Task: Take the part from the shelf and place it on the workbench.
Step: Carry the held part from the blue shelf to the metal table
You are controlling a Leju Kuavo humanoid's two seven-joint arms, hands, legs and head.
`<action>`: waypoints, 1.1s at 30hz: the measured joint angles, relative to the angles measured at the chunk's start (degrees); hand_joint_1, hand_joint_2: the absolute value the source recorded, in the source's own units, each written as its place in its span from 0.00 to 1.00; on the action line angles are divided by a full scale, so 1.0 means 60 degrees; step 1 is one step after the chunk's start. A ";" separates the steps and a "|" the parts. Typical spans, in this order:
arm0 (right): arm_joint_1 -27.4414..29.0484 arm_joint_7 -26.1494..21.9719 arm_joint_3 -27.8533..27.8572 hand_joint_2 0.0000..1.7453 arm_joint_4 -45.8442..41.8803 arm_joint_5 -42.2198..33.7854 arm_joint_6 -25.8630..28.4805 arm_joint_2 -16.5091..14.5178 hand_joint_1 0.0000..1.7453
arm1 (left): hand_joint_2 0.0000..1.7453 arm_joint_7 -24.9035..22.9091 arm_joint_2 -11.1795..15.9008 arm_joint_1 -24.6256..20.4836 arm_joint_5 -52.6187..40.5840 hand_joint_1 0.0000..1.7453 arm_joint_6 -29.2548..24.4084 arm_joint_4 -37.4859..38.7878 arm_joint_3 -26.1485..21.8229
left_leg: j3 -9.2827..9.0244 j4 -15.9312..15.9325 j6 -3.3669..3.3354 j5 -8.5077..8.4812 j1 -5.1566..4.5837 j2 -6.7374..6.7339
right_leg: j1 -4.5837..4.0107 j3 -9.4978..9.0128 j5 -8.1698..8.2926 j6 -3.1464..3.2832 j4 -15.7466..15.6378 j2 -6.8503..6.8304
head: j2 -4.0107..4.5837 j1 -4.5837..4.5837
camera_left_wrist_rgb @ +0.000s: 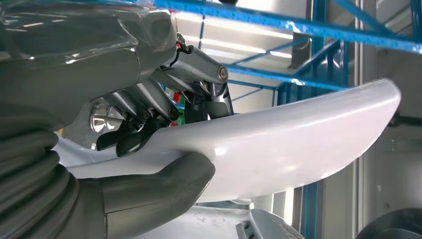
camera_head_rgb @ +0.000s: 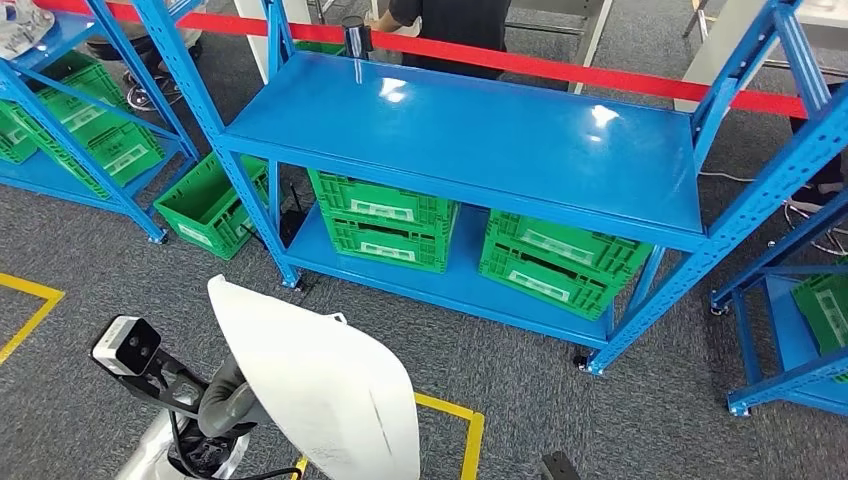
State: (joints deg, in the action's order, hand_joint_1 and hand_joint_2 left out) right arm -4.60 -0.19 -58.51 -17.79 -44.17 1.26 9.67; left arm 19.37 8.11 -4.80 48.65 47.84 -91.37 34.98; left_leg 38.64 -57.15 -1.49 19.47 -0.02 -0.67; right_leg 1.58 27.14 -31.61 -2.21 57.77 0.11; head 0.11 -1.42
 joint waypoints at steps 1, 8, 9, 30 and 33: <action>0.0008 0.0000 0.0003 0.00 0.0000 0.0001 -0.0001 0.0004 0.00 | 1.00 -0.0001 0.0001 0.0004 0.0000 1.00 0.0000 -0.0001 0.0000 | 0.0024 -0.0026 0.0047 -0.0075 0.0016 -0.0003 | -0.0028 0.0028 -0.0019 0.0102 -0.0044 0.0002 | 0.0000 -0.0015; 0.0021 0.0006 0.0196 0.00 0.0001 -0.0167 0.0100 0.0126 0.00 | 1.00 0.0050 0.0037 -0.0119 0.0187 1.00 0.0285 0.0083 0.0074 | 0.0600 -0.2569 0.0332 0.2054 0.0126 0.0029 | -0.0065 0.0854 0.0768 0.0471 0.0031 -0.0074 | 0.0000 -0.0034; 0.0024 0.0006 0.0218 0.00 0.0002 -0.0164 0.0096 0.0157 0.00 | 1.00 0.0092 0.0039 -0.0133 0.0203 1.00 0.0290 0.0117 0.0086 | 0.0525 -0.2896 0.0311 0.2051 0.0125 0.0031 | -0.0091 0.1013 0.0893 0.0467 0.0035 -0.0073 | 0.0000 -0.0034; -0.0072 0.0223 0.0295 0.00 -0.0079 0.0350 0.0010 0.0529 0.00 | 1.00 0.0475 0.0055 -0.0134 -0.0073 1.00 0.0251 0.0123 0.0181 | 0.0122 0.0011 -0.0062 -0.0017 -0.0077 0.0015 | 0.0056 -0.0008 0.0045 -0.0179 0.0215 -0.0015 | 0.0000 0.0017; -0.0090 0.0298 0.0300 0.00 -0.0106 0.0388 -0.0023 0.0521 0.00 | 1.00 0.0502 0.0074 -0.0049 -0.0128 1.00 0.0248 0.0104 0.0176 | 0.0255 -0.0062 0.0093 -0.0190 -0.0010 0.0005 | 0.0008 -0.0001 -0.0067 0.0137 -0.0079 -0.0028 | 0.0000 0.0014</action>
State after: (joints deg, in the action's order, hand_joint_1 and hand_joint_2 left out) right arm -5.14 1.60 -56.71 -18.43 -41.85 1.13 12.80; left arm 22.38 8.55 -5.10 47.88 49.33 -90.75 36.03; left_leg 40.17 -57.52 -0.93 18.33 -0.08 -0.64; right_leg 1.62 27.13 -32.01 -1.39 57.29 -0.06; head 0.11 -1.33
